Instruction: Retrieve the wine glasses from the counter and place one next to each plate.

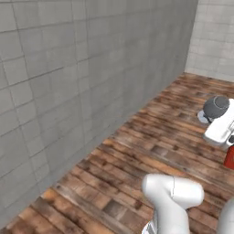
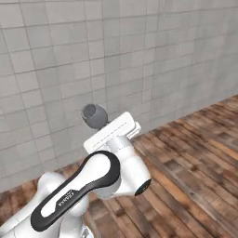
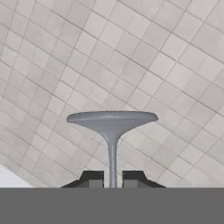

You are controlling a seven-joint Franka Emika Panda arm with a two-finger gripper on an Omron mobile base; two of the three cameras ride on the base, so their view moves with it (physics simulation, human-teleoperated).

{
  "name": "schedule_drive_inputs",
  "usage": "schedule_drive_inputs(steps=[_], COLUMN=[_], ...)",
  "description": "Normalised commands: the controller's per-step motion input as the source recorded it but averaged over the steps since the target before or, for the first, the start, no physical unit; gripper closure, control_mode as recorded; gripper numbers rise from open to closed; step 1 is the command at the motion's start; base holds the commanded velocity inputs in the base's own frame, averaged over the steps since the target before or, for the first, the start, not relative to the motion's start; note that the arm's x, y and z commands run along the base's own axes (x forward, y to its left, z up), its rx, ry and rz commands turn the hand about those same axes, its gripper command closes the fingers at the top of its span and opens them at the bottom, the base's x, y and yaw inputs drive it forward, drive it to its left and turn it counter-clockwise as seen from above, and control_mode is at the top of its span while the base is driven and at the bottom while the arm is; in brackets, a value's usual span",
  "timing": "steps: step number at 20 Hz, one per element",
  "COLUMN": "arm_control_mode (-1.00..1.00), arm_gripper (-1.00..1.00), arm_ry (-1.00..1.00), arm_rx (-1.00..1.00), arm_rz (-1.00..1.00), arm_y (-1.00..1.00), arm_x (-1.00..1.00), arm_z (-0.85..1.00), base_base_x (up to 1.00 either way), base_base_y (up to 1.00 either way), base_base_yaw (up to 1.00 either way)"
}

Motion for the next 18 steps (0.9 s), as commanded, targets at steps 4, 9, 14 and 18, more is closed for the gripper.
schedule_drive_inputs(steps=[4,9,14,18], arm_control_mode=[1.0,1.0,1.0,1.0], arm_gripper=[1.0,1.0,1.0,1.0], arm_ry=[0.0,0.0,0.0,0.0], arm_rx=[0.0,0.0,0.0,0.0], arm_rz=[0.0,0.0,0.0,0.0], arm_y=[0.0,0.0,0.0,0.0], arm_x=[0.0,0.0,0.0,0.0], arm_z=[0.0,0.0,0.0,0.0], base_base_x=[0.27,0.89,1.0,1.0], base_base_y=[-0.54,0.18,0.78,0.92], base_base_yaw=[-0.72,-0.54,-0.42,-0.38])
